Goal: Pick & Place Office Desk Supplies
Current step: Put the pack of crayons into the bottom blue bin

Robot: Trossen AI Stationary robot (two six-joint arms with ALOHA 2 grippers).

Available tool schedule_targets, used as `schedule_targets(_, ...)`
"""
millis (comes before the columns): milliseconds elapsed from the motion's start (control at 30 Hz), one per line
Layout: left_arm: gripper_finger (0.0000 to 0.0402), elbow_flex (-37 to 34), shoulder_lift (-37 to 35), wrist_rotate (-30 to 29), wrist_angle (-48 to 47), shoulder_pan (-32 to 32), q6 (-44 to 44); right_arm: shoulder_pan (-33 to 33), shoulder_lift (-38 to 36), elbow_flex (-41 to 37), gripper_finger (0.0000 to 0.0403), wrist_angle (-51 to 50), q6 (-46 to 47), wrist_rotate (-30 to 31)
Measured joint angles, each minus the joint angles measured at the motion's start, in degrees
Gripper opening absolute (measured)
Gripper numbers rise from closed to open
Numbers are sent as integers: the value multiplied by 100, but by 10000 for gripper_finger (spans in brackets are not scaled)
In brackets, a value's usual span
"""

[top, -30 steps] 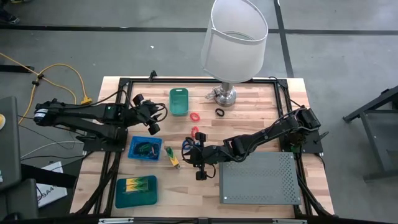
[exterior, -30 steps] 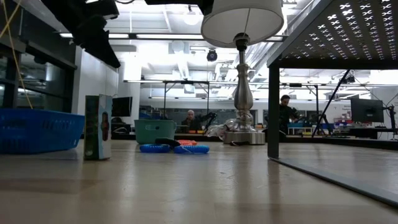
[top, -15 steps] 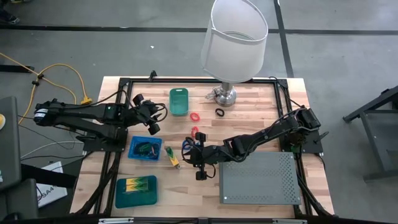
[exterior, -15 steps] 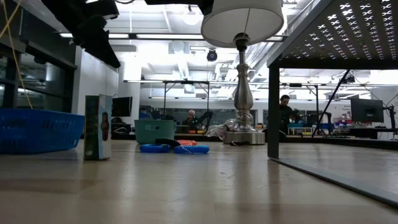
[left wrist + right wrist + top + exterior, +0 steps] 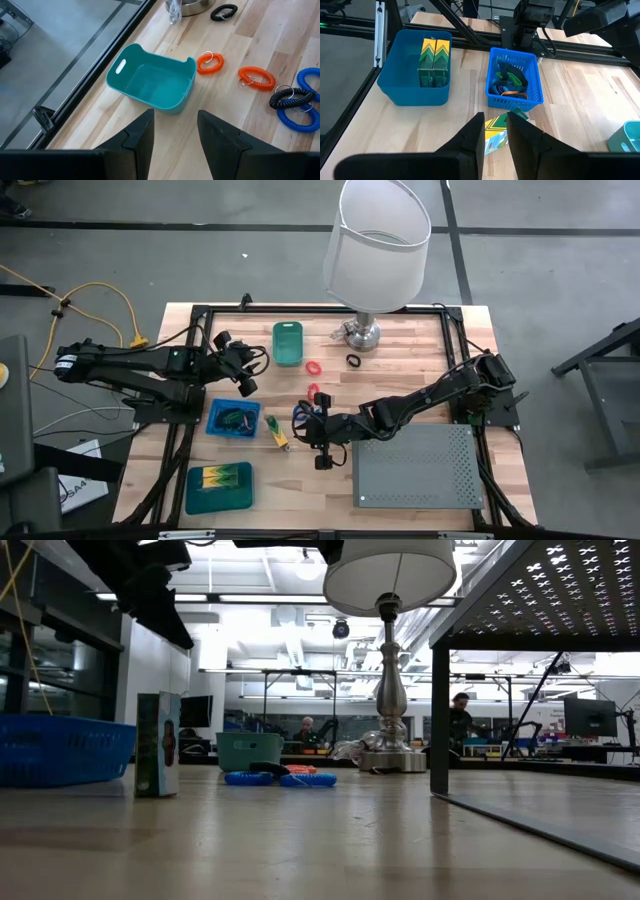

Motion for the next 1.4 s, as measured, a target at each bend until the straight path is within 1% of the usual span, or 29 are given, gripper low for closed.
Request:
schedule_targets(633,143,0,0,9,50,0,-104,2,0,0,69,0,-2,-1)
schedule_targets(733,143,0,0,208,48,0,-105,2,0,0,69,-1,-1,-2)
schedule_targets(800,143,0,0,510,92,12,-12,2,0,0,69,0,0,-2)
schedule_targets(867,143,0,0,1045,183,28,236,2,0,-1,69,-2,-1,-2)
schedule_targets(933,143,0,2,1758,279,28,729,1,0,0,69,-2,-1,-2)
schedule_targets(1033,143,2,56,2838,376,24,1696,2,0,0,69,0,0,-2)
schedule_targets(1100,143,2,122,3397,355,24,2269,2,0,0,69,0,-2,-2)
schedule_targets(1167,143,4,230,3734,371,24,2756,1,0,0,69,0,-2,-2)
schedule_targets(1267,143,4,472,4265,433,24,3248,2,0,0,69,0,0,-1)
schedule_targets(1367,143,5,732,4875,629,26,3440,2,0,0,69,0,-2,0)
schedule_targets(1400,143,7,815,4988,678,24,3447,0,0,0,69,0,-2,-2)
